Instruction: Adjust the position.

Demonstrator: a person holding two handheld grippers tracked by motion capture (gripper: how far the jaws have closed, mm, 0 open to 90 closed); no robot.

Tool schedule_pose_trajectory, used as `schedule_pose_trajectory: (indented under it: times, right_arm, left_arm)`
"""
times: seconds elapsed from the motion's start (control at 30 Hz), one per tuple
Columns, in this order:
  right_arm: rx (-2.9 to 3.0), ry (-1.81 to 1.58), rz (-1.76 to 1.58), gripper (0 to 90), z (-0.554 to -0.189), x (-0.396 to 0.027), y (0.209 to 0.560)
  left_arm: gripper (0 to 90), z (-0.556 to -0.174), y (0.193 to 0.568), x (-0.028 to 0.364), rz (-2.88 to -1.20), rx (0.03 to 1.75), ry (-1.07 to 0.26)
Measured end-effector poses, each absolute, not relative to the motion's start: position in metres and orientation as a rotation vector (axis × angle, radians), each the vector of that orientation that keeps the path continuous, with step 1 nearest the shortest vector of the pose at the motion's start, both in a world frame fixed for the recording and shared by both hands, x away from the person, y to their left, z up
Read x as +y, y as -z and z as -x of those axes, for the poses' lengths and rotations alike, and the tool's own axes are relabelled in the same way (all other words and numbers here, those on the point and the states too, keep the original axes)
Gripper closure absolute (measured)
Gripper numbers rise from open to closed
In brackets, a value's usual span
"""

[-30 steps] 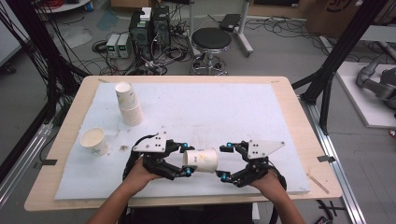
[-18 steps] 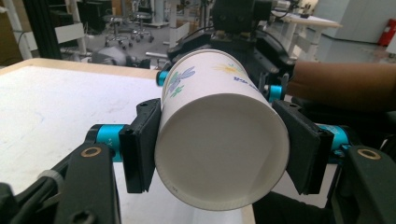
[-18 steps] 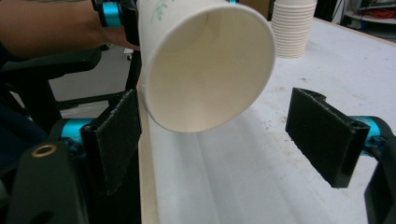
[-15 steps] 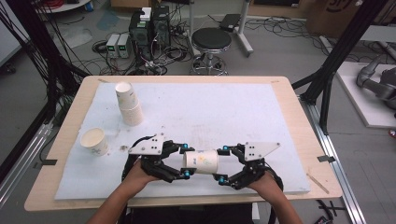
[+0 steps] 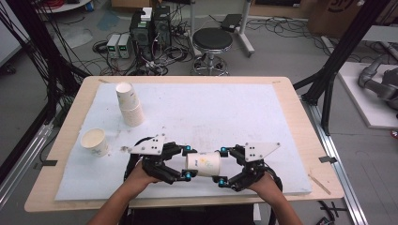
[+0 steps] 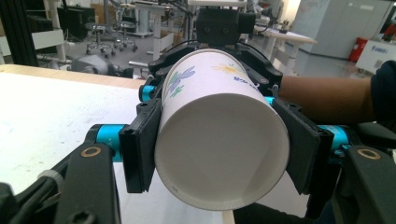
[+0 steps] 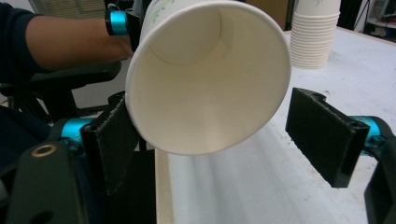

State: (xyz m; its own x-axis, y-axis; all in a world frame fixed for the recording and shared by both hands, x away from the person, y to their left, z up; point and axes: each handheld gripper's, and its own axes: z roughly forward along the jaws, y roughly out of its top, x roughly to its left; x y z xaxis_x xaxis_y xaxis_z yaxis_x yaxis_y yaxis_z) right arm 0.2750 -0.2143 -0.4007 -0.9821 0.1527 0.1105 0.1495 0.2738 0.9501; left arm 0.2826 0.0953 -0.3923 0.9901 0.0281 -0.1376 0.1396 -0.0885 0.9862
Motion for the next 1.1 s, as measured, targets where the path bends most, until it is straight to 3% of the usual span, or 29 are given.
schedule_pose_trajectory:
  times: [0.13,0.43,0.7,1.1]
  right_arm:
    - [2.498,-1.890,-0.274,24.5,-0.275,-0.216,0.400]
    - [2.479,-1.938,-0.294,26.8,-0.276,-0.218,0.399]
    - [2.508,-1.905,-0.323,26.8,-0.278,-0.220,0.400]
    - [2.595,-1.654,-0.356,27.3,-0.282,-0.216,0.388]
  left_arm:
    - [36.1,-0.283,0.395,0.095,-1.638,0.136,0.101]
    - [35.3,-0.283,0.400,0.094,-1.639,0.156,0.105]
    - [16.0,-0.281,0.401,0.093,-1.717,0.240,0.072]
    - [15.8,-0.278,0.387,0.106,-1.826,0.251,-0.048]
